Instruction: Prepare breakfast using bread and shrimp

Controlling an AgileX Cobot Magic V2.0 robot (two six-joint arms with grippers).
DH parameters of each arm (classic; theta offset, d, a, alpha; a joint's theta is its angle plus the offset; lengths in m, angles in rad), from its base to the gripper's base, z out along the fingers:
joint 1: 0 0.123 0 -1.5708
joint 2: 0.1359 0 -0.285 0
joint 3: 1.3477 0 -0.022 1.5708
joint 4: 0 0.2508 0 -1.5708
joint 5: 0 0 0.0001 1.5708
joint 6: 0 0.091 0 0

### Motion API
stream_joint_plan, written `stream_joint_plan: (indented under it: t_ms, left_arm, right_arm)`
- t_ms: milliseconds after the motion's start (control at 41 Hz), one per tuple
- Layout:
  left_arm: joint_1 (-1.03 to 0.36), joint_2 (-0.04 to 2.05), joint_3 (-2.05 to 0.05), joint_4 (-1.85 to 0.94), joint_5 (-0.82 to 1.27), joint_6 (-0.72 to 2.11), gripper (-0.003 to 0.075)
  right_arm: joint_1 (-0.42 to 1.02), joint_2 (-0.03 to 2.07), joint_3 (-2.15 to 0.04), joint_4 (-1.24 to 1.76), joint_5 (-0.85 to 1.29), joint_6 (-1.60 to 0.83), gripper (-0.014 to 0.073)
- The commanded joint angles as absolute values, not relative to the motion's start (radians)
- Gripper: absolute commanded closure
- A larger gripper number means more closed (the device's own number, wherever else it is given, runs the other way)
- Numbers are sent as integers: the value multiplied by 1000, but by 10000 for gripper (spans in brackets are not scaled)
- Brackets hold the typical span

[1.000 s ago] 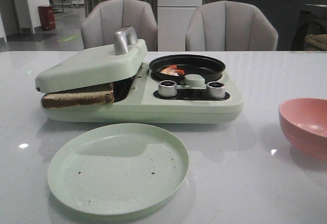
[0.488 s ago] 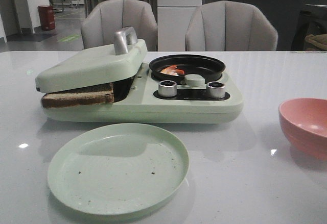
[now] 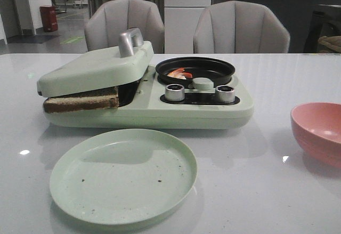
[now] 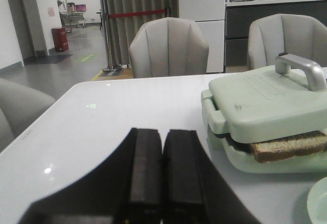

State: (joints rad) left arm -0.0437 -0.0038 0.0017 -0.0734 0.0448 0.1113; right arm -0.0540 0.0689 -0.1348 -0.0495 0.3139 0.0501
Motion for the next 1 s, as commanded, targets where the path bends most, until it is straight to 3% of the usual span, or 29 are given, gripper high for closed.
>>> stream_joint_plan:
  t_ms: [0, 171, 976]
  left_arm:
    - [-50, -25, 8, -73, -37, 103, 621]
    - [-50, -25, 8, -73, -37, 103, 621]
    - [-50, -25, 8, -73, -37, 103, 621]
  right_arm:
    - [-78, 14, -82, -61, 80, 44, 573]
    - [-96, -33, 13, -60, -10, 46, 573]
    - [-97, -33, 11, 43, -35, -9, 573]
